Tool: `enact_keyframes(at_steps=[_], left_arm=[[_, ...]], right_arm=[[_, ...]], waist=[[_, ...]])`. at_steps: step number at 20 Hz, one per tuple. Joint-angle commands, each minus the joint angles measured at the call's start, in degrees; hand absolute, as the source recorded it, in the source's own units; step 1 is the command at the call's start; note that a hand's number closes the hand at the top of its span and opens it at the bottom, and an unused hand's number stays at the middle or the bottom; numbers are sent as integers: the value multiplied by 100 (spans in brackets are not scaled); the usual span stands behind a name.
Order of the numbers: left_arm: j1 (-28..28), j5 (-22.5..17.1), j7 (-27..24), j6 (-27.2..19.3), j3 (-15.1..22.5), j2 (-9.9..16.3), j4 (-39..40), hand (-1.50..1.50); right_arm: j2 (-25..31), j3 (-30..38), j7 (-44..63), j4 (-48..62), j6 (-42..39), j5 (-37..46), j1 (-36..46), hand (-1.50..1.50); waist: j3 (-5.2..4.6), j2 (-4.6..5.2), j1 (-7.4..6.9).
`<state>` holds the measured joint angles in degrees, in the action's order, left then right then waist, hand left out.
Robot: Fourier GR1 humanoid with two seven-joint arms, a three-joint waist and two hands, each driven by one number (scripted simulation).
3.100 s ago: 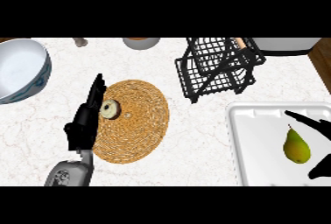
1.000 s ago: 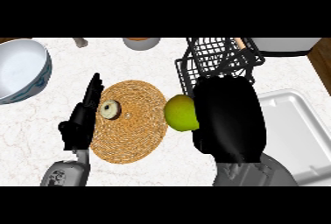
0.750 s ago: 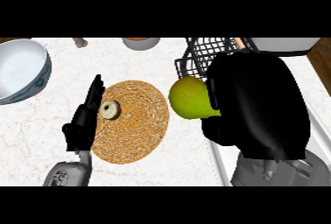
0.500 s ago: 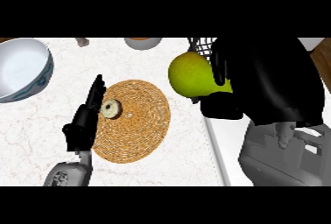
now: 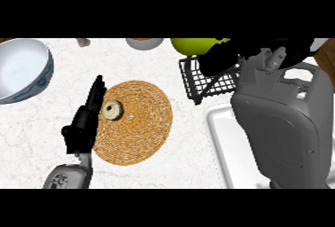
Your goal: Pick the pear from the tray and place it in the tiered basket
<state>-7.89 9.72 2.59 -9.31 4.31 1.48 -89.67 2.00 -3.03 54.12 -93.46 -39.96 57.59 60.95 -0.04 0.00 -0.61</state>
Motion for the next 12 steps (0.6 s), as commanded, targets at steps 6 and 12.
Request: enact_keyframes(at_steps=[6, 12], left_arm=[[-261, 51, 643, -42, 76, -91, -337, 0], [216, -4, -37, 116, -27, 89, -259, 0]], right_arm=[[620, 171, -902, 1677, 1093, 527, 329, 150], [987, 355, -1510, 2704, 1593, 664, 377, 150]], waist=[[4, 10, -11], [2, 15, -34]])
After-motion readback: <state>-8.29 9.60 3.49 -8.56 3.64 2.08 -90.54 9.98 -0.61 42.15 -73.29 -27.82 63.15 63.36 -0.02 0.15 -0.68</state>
